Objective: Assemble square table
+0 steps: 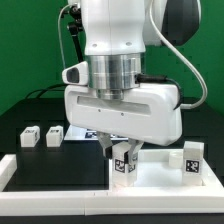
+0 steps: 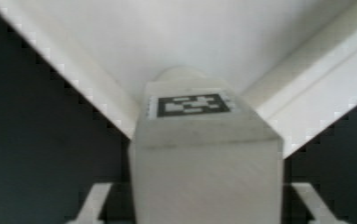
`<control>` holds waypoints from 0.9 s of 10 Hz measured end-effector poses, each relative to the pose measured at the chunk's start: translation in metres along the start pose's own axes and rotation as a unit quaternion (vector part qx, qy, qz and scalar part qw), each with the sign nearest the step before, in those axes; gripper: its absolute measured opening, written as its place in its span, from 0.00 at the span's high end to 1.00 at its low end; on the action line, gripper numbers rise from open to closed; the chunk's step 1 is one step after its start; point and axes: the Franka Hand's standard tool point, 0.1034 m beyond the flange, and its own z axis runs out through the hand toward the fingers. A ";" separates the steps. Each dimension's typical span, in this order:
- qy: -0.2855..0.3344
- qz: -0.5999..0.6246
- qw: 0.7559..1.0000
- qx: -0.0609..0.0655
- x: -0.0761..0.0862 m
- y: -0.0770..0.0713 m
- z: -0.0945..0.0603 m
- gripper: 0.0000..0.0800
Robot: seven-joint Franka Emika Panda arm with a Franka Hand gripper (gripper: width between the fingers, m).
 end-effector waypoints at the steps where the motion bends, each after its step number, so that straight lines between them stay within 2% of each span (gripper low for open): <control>1: -0.010 0.104 0.995 -0.009 -0.003 0.000 -0.001 0.64; 3: -0.029 0.279 0.960 0.006 0.001 0.003 0.000 0.64; 4: -0.033 0.322 0.946 0.016 0.001 0.006 0.001 0.64; 5: -0.033 0.354 0.935 0.017 0.001 0.006 0.001 0.64; 6: -0.032 0.354 0.934 0.017 0.001 0.006 0.001 0.64; 7: -0.033 0.352 0.935 0.017 0.001 0.007 0.001 0.54; 8: -0.029 0.318 0.947 0.015 0.000 0.006 0.002 0.54; 9: -0.019 0.237 0.971 0.014 -0.003 0.003 0.002 0.32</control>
Offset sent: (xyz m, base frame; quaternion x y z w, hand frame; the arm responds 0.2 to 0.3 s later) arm 0.0083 -0.0048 0.0014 0.1130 -0.0197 0.3474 0.9307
